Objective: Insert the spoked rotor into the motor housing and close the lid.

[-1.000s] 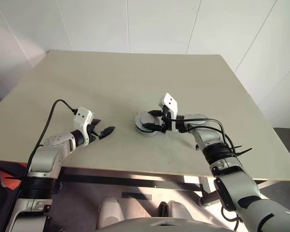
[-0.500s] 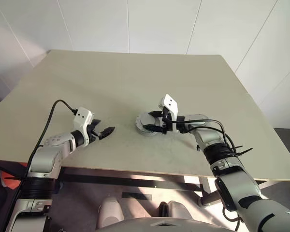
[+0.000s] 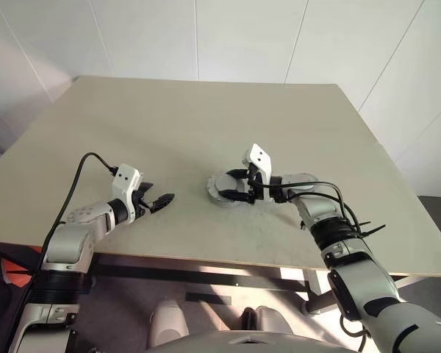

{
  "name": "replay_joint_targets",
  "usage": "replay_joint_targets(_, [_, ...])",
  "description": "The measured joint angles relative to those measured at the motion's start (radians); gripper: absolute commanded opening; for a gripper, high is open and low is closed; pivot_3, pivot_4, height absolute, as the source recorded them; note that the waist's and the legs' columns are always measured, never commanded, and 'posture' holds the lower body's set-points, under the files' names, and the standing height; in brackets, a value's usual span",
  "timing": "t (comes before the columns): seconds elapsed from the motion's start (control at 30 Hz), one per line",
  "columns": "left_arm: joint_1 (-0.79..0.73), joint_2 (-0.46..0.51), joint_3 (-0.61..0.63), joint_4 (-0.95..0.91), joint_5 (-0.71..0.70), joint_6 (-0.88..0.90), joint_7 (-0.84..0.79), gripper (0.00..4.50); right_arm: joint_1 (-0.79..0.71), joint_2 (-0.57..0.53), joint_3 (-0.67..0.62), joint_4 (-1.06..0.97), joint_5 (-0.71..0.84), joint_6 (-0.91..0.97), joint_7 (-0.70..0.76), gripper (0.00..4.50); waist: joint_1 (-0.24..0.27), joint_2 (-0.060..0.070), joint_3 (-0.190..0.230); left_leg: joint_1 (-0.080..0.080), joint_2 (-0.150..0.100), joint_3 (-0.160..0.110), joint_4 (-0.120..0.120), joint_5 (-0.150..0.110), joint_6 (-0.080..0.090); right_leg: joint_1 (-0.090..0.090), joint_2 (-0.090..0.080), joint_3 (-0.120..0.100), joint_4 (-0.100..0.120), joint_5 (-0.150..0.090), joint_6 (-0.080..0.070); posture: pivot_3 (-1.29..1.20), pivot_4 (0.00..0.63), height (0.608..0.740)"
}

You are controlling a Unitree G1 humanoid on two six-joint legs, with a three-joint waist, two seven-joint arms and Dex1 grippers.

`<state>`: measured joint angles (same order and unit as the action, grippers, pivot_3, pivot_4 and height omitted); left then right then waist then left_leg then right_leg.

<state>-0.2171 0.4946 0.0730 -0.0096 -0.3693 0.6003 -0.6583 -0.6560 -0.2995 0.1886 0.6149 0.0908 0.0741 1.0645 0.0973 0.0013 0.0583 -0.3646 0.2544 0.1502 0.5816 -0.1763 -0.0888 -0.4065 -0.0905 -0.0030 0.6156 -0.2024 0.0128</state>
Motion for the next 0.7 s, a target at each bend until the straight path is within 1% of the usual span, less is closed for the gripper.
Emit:
replay_joint_targets(0.2, [0.000, 0.000, 0.000, 0.000, 0.000, 0.000, 0.000, 4.50, -0.001, -0.013, 0.001, 0.000, 0.005, 0.005, 0.015, 3.17, 0.003, 0.000, 0.000, 0.000, 0.000, 0.000, 0.000, 0.000, 0.000, 0.001, -0.001, -0.001, -0.001, 0.000, 0.000, 0.00, 0.000, 0.740])
replay_joint_targets(0.47, [0.000, 0.000, 0.000, 0.000, 0.000, 0.001, 0.000, 4.50, -0.002, -0.025, -0.020, -0.001, 0.048, 0.051, 0.044, 3.17, 0.003, 0.000, 0.000, -0.001, 0.000, 0.000, 0.000, 0.001, 0.002, 0.001, 0.000, -0.001, -0.002, 0.000, 0.000, 0.00, 0.000, 0.740])
replay_joint_targets(0.7, [0.000, 0.000, 0.000, 0.000, 0.000, 0.001, 0.000, 4.50, -0.008, -0.031, -0.005, 0.022, 0.027, -0.006, 0.037, 3.17, 0.003, 0.000, 0.000, -0.001, 0.000, 0.000, 0.000, 0.001, 0.002, 0.001, -0.001, -0.001, -0.002, 0.000, 0.000, 0.00, 0.000, 0.740])
